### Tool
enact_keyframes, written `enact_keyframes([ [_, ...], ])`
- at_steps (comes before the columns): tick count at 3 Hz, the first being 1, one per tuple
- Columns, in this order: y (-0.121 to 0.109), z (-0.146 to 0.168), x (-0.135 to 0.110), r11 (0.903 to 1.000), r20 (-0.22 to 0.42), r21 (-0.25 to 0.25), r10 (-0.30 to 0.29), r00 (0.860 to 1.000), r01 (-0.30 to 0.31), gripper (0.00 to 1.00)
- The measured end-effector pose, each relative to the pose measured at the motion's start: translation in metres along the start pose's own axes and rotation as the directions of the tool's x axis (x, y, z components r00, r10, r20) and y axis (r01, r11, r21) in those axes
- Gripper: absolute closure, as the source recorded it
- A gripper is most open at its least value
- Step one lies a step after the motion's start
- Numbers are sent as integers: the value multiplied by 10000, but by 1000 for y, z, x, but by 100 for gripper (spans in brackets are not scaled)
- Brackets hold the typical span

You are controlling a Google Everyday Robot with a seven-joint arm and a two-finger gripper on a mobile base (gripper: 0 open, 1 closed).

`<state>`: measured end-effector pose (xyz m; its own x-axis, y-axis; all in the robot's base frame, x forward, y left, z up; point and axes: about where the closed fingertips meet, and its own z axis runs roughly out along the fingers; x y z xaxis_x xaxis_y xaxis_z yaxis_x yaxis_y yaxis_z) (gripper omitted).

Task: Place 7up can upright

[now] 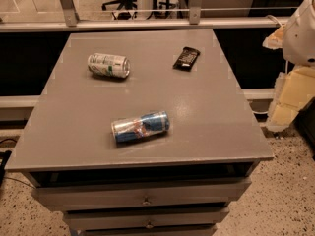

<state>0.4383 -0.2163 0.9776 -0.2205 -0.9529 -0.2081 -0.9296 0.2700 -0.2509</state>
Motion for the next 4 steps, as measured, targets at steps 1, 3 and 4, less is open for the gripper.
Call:
enact_keyframes([
  [1,0,0,0,10000,1,2,0,10000,0,0],
  [3,-39,19,-28,10000,784,61,61,9969,-66,0],
  [4,-83,59,-57,9965,1527,-523,719,9857,-646,0],
])
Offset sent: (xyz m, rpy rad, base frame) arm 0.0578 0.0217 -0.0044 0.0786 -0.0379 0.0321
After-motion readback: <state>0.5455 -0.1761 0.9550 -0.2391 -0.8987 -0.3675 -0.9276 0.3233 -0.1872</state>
